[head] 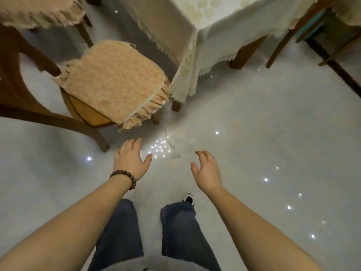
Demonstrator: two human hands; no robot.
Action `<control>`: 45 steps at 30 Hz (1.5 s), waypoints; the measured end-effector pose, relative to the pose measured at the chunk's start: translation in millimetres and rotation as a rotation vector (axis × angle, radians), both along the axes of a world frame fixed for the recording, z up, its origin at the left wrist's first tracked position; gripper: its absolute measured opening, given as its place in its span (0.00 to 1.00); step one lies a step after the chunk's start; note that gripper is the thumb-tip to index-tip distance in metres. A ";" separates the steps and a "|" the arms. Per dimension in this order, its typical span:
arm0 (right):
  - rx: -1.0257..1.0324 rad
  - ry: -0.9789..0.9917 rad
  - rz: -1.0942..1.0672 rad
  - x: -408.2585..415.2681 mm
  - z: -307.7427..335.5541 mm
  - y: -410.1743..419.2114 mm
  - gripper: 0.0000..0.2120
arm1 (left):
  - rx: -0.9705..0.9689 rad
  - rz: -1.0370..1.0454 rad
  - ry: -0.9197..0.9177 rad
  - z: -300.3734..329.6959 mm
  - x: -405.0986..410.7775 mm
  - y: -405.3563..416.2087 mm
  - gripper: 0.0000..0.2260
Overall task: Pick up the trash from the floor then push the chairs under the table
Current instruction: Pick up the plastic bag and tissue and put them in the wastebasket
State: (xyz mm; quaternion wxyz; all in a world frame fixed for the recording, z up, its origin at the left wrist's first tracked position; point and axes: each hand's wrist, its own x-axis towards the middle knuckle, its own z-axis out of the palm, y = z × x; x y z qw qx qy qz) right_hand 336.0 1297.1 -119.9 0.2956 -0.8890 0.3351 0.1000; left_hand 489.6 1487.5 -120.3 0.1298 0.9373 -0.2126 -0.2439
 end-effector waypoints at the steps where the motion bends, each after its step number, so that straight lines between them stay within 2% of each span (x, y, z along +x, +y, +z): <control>1: 0.002 0.016 0.054 0.9 -7.4 -11.3 0.22 | 0.009 0.048 0.000 -3.3 -5.5 -2.5 0.28; 5: 0.023 0.068 0.173 7.2 -45.2 -41.1 0.22 | 0.052 0.196 0.026 -30.5 -22.7 -3.9 0.27; 9: 0.072 0.099 0.196 19.2 -105.6 -51.3 0.22 | 0.122 0.276 0.053 -94.6 -27.6 10.2 0.28; 18: 0.052 0.044 0.237 50.0 -339.3 -71.0 0.22 | 0.203 0.401 0.088 -353.9 -22.3 10.1 0.29; 21: 0.054 0.006 0.252 61.6 -424.1 -77.2 0.21 | 0.183 0.441 0.076 -446.2 -12.4 6.7 0.33; 25: 0.003 -0.039 0.317 79.9 -517.4 -88.1 0.21 | 0.159 0.540 0.103 -550.4 11.1 7.8 0.43; 28: -0.021 -0.085 0.324 95.4 -560.5 -97.3 0.20 | 0.135 0.594 0.106 -603.7 25.8 8.6 0.49; 32: -0.069 -0.118 0.326 100.4 -587.4 -107.3 0.20 | 0.126 0.516 0.085 -647.3 38.4 3.6 0.53; 35: -0.082 -0.122 0.294 97.9 -594.2 -115.6 0.21 | 0.137 0.429 0.085 -665.8 42.2 -1.1 0.45; 40: -0.125 -0.096 0.276 95.5 -601.8 -130.5 0.26 | -0.002 0.400 -0.008 -667.1 41.5 -11.0 0.21; 45: -0.239 -0.004 0.324 106.2 -616.1 -139.8 0.40 | -0.143 0.374 -0.072 -647.2 41.0 -32.7 0.14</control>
